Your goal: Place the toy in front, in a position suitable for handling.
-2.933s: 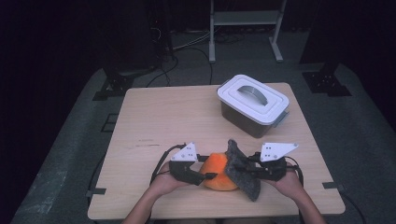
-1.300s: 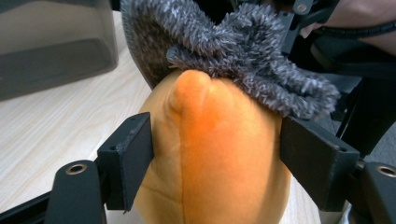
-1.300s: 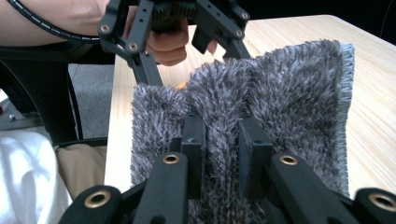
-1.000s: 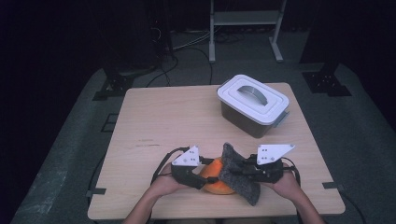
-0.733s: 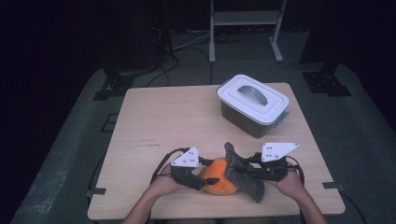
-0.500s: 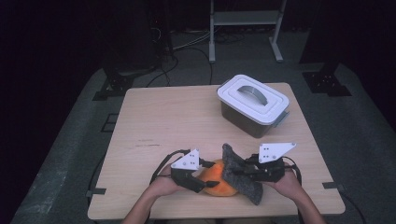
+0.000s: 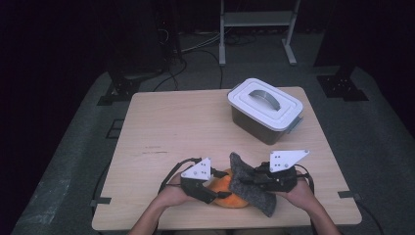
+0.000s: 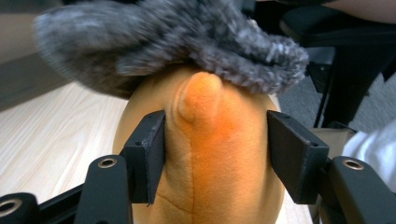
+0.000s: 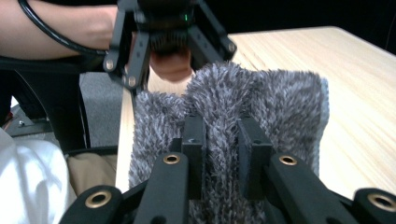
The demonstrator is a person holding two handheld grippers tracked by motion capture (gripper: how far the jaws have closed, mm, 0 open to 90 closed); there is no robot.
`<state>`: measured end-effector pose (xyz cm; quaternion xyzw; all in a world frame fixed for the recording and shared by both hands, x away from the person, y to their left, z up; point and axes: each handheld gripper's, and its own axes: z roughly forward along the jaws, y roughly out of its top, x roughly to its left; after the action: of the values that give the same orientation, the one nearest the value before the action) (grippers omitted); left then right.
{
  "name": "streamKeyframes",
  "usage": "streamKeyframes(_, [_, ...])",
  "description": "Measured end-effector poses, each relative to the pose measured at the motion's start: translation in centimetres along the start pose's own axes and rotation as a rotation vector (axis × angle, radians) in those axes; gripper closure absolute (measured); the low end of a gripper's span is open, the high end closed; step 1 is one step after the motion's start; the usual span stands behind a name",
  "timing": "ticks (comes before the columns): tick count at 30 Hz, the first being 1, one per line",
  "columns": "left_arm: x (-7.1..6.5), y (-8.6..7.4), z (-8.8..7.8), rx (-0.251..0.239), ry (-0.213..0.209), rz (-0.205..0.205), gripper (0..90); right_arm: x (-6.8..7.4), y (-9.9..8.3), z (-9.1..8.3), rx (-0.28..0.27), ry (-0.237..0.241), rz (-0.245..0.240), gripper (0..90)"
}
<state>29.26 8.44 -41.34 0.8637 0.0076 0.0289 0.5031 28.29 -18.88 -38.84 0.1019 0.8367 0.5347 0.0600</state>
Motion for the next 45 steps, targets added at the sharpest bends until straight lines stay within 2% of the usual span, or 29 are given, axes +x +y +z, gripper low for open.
streamKeyframes(1, [-0.1, 0.1, 0.0, 0.016, -0.002, 0.030, 40.4, 0.2, 0.2, 0.2, 0.009, 0.009, -0.009, 74.6])
streamKeyframes(3, [-0.1, 0.1, 0.0, 0.019, -0.005, 0.037, 40.6, 0.2, 0.2, 0.3, 0.012, 0.010, -0.012, 74.7])
streamKeyframes(5, [0.0, -0.1, -0.2, 0.013, -0.008, 0.031, 41.5, -0.1, -0.3, 0.3, 0.017, 0.027, 0.000, 74.6])
streamKeyframes(9, [0.2, -0.3, -0.4, 0.014, -0.005, 0.028, 41.5, -0.5, -0.9, -0.1, 0.030, 0.021, 0.013, 74.6])
streamKeyframes(12, [0.5, -0.5, -0.6, 0.009, -0.003, 0.010, 40.8, -1.3, -2.0, -0.5, 0.041, 0.012, 0.054, 74.5])
streamKeyframes(15, [0.7, -0.4, -0.7, 0.020, 0.001, -0.011, 38.6, -1.3, -2.1, -0.4, 0.042, 0.011, 0.063, 74.4])
streamKeyframes(16, [0.7, 0.0, -0.8, 0.041, 0.011, -0.041, 36.9, -1.3, -2.1, -0.3, 0.043, 0.008, 0.060, 74.5])
streamKeyframes(19, [0.5, 0.4, -0.8, 0.026, 0.016, -0.061, 33.1, -1.3, -2.1, -0.1, 0.045, 0.008, 0.065, 74.4])
streamKeyframes(23, [0.6, 0.4, -0.5, 0.030, 0.019, -0.077, 28.3, -1.2, -2.0, 0.0, 0.041, 0.001, 0.067, 74.3])
streamKeyframes(24, [0.6, 0.4, -0.2, 0.034, 0.020, -0.083, 22.9, -1.2, -2.0, 0.1, 0.042, -0.004, 0.064, 74.2])
streamKeyframes(27, [0.4, 0.2, 0.1, 0.037, 0.024, -0.076, 23.3, -1.2, -2.0, 0.2, 0.043, -0.001, 0.067, 74.3])
streamKeyframes(29, [0.5, 0.1, -0.1, 0.034, 0.028, -0.061, 27.9, -1.2, -2.0, 0.2, 0.045, 0.007, 0.067, 74.5])
streamKeyframes(31, [0.6, 0.0, -0.1, 0.034, 0.027, -0.065, 30.7, -1.1, -1.9, 0.2, 0.048, 0.015, 0.068, 74.7])
streamKeyframes(33, [0.8, -0.2, -0.4, 0.042, 0.047, -0.057, 32.3, -0.9, -1.8, 0.4, 0.051, 0.021, 0.063, 74.9])
streamKeyframes(36, [1.1, -0.3, -0.7, 0.049, 0.071, -0.068, 33.1, -0.7, -1.7, 0.5, 0.055, 0.023, 0.054, 74.9])
streamKeyframes(37, [1.4, -0.5, -0.9, 0.050, 0.096, -0.088, 33.3, -0.6, -1.6, 0.6, 0.060, 0.023, 0.051, 75.0])
streamKeyframes(38, [1.4, -0.5, -0.9, 0.050, 0.096, -0.088, 33.4, -0.6, -1.6, 0.6, 0.060, 0.023, 0.051, 75.0])
streamKeyframes(39, [1.6, -0.6, -1.2, 0.050, 0.120, -0.102, 33.7, -0.5, -1.6, 0.7, 0.062, 0.025, 0.050, 74.9])
streamKeyframes(40, [1.7, -0.6, -1.3, 0.052, 0.124, -0.105, 33.6, -0.5, -1.6, 0.8, 0.062, 0.025, 0.050, 74.9])
streamKeyframes(43, [1.6, -0.5, -1.2, 0.055, 0.109, -0.114, 32.1, -0.5, -1.6, 0.9, 0.060, 0.025, 0.049, 74.9])
streamKeyframes(45, [1.5, -0.3, -1.1, 0.056, 0.095, -0.125, 25.8, -0.5, -1.7, 1.1, 0.057, 0.029, 0.051, 74.9])
